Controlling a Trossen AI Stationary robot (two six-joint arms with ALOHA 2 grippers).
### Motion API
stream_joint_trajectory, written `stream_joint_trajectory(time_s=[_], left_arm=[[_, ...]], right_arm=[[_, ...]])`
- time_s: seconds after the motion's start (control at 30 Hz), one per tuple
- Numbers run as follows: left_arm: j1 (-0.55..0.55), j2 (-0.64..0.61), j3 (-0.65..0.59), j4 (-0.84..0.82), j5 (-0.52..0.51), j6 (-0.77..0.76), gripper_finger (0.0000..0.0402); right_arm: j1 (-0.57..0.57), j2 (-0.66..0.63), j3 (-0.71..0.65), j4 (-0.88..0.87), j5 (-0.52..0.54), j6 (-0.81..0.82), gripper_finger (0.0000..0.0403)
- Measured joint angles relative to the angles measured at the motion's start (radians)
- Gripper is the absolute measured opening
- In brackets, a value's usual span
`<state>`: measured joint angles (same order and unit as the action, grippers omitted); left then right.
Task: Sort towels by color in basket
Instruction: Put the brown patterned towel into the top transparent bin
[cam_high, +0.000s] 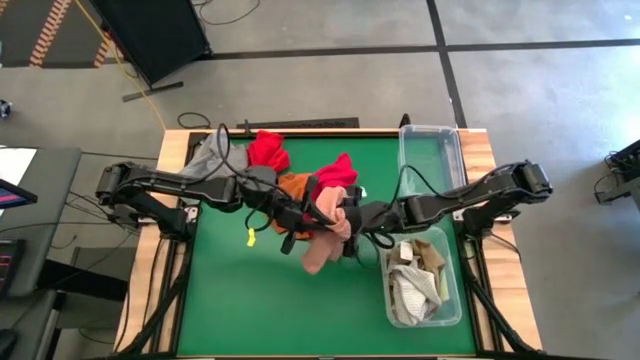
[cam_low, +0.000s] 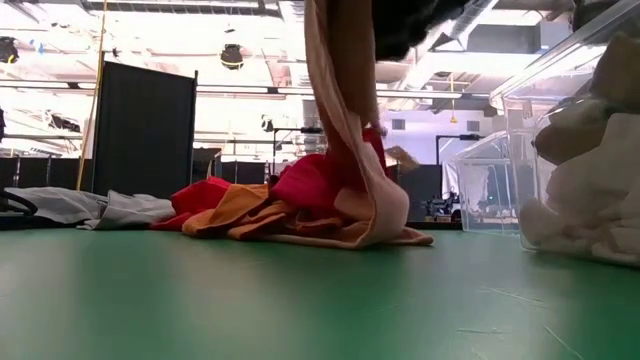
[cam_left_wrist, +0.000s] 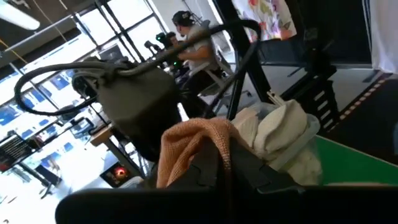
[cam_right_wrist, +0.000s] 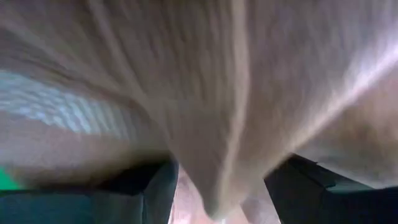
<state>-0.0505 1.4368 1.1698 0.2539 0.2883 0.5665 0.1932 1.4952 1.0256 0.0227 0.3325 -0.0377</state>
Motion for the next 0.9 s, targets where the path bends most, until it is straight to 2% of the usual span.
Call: stream_joint_trajectory(time_s=[0.2, 0.3, 0.37, 0.47, 0.6, 0.63, 0.77, 0.9], left_arm=[[-0.001, 0.000, 0.000, 0.012, 0.038, 0.005, 0.0005], [-0.001, 0.000, 0.000, 0.027, 0.058, -0.001, 0.0005], [-0.001, 0.000, 0.000, 0.034, 0.059, -0.002, 0.0005], [-0.001, 0.000, 0.000, 0.031, 0.060, -0.005, 0.0005], [-0.001, 0.000, 0.000, 0.017, 0.061, -0.014, 0.0005], [-0.001, 0.000, 0.000, 0.009, 0.061, -0.014, 0.0005], [0.000, 0.000, 0.000, -0.030, 0.058, -0.037, 0.0008], [0.002, 0.000, 0.000, -0.066, 0.018, -0.068, 0.0034]], right_arm=[[0.000, 0.000, 0.000, 0.108, -0.191, -0.066, 0.0250], [0.000, 0.000, 0.000, 0.131, -0.218, -0.077, 0.0247], [0.005, 0.000, 0.000, 0.158, -0.228, -0.097, 0.0230], [0.017, 0.000, 0.000, 0.192, -0.228, -0.140, 0.0170], [0.024, 0.000, 0.000, 0.204, -0.229, -0.188, 0.0039], [0.024, 0.000, 0.000, 0.203, -0.228, -0.199, 0.0024], [0.032, 0.000, 0.000, 0.202, -0.175, -0.201, 0.0020], [0.059, -0.004, 0.000, 0.198, -0.064, -0.216, 0.0019]])
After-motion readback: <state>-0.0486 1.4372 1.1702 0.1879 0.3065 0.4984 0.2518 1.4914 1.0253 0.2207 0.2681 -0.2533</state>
